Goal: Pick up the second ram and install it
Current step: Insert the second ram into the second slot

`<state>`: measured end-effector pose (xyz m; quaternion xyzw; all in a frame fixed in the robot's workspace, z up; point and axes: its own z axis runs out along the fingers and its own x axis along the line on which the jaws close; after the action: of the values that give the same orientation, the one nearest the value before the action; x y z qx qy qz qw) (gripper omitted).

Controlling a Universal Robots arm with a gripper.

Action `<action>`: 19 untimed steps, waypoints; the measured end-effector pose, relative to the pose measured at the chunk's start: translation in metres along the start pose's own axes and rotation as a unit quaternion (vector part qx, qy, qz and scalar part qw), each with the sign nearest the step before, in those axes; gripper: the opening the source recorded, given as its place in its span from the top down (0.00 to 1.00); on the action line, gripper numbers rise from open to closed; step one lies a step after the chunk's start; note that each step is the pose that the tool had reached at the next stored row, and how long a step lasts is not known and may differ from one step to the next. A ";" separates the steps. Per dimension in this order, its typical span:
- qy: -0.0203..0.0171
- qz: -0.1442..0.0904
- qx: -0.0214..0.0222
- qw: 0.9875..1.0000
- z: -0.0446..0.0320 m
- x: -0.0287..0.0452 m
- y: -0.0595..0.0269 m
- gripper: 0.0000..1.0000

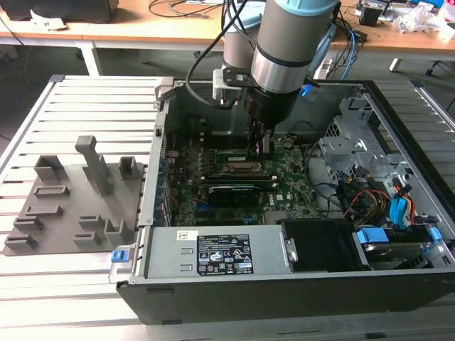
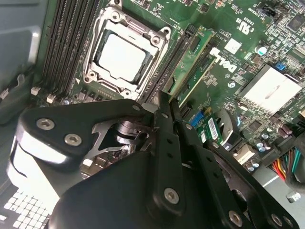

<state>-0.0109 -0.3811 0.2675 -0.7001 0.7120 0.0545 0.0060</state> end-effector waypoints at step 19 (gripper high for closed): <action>0.004 0.018 0.002 1.000 0.0311 0.0075 0.0141 0.86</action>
<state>-0.0272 -0.3857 0.2370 -0.6871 0.7248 0.0507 0.0036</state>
